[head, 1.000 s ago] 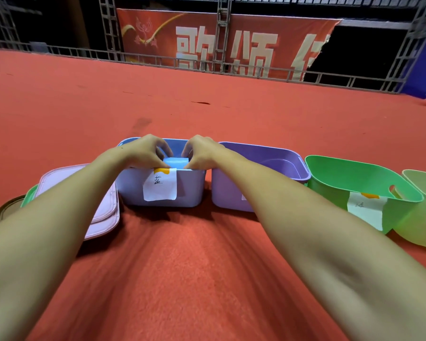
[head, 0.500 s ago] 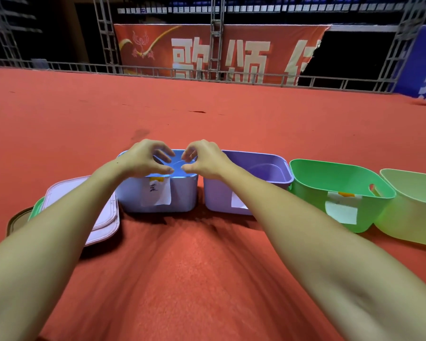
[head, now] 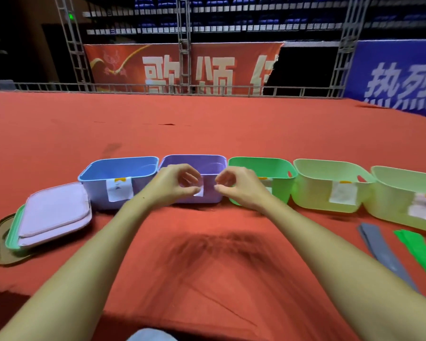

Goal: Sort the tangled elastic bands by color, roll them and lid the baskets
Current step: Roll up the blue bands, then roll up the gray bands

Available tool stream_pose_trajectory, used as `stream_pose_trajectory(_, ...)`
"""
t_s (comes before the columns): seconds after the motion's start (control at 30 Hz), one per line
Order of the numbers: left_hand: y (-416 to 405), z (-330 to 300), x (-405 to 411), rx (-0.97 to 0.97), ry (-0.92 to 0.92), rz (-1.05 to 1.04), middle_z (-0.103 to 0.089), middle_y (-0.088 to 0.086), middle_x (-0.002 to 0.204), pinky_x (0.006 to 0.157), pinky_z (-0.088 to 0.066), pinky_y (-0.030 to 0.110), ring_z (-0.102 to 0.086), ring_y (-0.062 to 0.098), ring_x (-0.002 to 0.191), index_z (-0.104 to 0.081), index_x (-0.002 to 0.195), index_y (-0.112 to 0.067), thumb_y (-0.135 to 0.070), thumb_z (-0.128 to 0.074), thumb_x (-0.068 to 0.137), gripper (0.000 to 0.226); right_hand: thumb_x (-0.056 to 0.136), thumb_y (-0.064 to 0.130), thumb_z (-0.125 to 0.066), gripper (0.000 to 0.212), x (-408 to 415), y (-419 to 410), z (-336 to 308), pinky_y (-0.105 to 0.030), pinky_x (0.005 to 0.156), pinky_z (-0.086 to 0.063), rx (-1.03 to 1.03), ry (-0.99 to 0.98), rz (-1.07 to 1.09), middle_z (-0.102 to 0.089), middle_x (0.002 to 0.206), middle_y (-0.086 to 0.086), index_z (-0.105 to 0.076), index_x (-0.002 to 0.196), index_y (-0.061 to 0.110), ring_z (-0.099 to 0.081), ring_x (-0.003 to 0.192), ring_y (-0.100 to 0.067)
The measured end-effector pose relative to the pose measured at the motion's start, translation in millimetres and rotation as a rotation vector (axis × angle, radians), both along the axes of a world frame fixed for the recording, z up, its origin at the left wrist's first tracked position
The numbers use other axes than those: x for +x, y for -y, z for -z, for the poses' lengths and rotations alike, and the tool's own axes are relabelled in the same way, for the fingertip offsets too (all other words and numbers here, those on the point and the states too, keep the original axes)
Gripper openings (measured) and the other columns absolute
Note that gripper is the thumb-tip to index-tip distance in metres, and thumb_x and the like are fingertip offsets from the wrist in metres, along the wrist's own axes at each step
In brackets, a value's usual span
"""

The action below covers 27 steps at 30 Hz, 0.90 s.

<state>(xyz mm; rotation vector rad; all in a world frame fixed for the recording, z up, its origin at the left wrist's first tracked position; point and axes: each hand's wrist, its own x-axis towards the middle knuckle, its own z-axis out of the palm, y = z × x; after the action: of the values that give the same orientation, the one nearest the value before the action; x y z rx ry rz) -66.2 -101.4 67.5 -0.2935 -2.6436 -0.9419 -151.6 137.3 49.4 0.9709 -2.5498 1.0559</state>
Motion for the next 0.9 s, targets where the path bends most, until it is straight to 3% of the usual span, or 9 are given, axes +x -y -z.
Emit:
stream_pose_trajectory(0.2,-111.8,30.3,11.6,0.074,0.012,0.134,-0.081,-0.009,0.100,0.085,-0.061,0.030,-0.077,0.007,0.093,-0.077,0.110,-0.025,-0.025,-0.087,0.086,0.027,0.087,0.028,-0.082,0.012,44.8,-120.9,19.1,-0.032,0.082,-0.059,-0.046,0.017,0.073,-0.077,0.090,0.011,-0.077,0.096,0.023,-0.072,0.083,-0.006)
stream_pose_trajectory(0.3,-167.6,48.3,18.4,0.102,0.036,0.204,-0.081,-0.007,0.101,0.076,-0.053,0.017,-0.075,0.004,0.088,-0.076,0.113,-0.021,-0.023,-0.087,0.088,0.028,0.089,0.025,-0.082,0.010,68.2,-178.8,33.9,-0.018,0.076,-0.053,-0.047,0.025,0.104,-0.077,0.089,0.010,-0.077,0.097,0.022,-0.071,0.083,-0.004)
stream_pose_trajectory(0.4,-223.0,67.0,22.0,0.119,0.073,0.287,-0.081,-0.004,0.103,0.072,-0.049,0.010,-0.073,0.000,0.085,-0.075,0.117,-0.015,-0.020,-0.085,0.090,0.029,0.089,0.022,-0.082,0.009,87.3,-234.2,51.0,-0.015,0.073,-0.051,-0.034,0.044,0.155,-0.077,0.089,0.012,-0.076,0.097,0.024,-0.072,0.082,-0.005)
stream_pose_trajectory(0.57,-300.7,98.7,21.2,0.103,0.124,0.415,-0.081,-0.005,0.104,0.075,-0.055,0.017,-0.075,0.005,0.088,-0.074,0.118,-0.019,-0.022,-0.083,0.090,0.029,0.088,0.023,-0.083,0.014,111.0,-316.5,80.3,-0.025,0.078,-0.056,0.016,0.071,0.259,-0.077,0.090,0.016,-0.074,0.097,0.027,-0.072,0.083,-0.005)
stream_pose_trajectory(0.73,-361.8,121.8,22.0,0.073,0.174,0.508,-0.080,-0.004,0.109,0.075,-0.052,0.013,-0.073,0.006,0.090,-0.075,0.118,-0.017,-0.021,-0.083,0.091,0.029,0.088,0.025,-0.084,0.018,130.9,-381.6,102.7,-0.029,0.080,-0.056,0.113,0.080,0.328,-0.075,0.094,0.021,-0.071,0.095,0.035,-0.070,0.088,-0.004)
stream_pose_trajectory(0.9,-410.0,144.9,25.1,0.033,0.231,0.576,-0.078,-0.008,0.112,0.088,-0.061,0.036,-0.075,0.010,0.094,-0.074,0.116,-0.024,-0.025,-0.084,0.086,0.032,0.086,0.047,-0.077,0.018,156.8,-425.7,114.1,-0.032,0.086,-0.055,0.284,0.118,0.336,-0.068,0.101,0.025,-0.067,0.099,0.040,-0.065,0.095,0.000)
